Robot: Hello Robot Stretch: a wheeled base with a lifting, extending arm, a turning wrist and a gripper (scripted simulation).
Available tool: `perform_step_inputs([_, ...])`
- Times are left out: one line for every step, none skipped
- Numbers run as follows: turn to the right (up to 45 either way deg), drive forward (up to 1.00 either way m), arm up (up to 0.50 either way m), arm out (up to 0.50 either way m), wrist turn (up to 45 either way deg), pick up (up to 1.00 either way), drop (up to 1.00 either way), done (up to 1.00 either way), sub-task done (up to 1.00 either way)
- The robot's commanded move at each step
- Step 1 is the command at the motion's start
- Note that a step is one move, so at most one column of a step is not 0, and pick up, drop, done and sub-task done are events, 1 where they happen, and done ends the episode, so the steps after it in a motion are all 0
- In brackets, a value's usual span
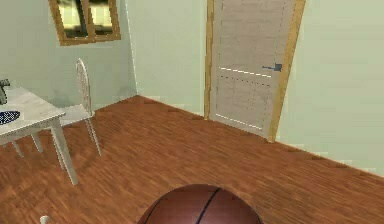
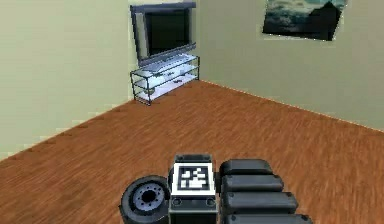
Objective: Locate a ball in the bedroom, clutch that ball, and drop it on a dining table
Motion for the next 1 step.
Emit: perform_step_inputs([-12.0, 0.00, 0.00, 0.00, 0.0, 0.00, 0.00, 0.00, 0.00])
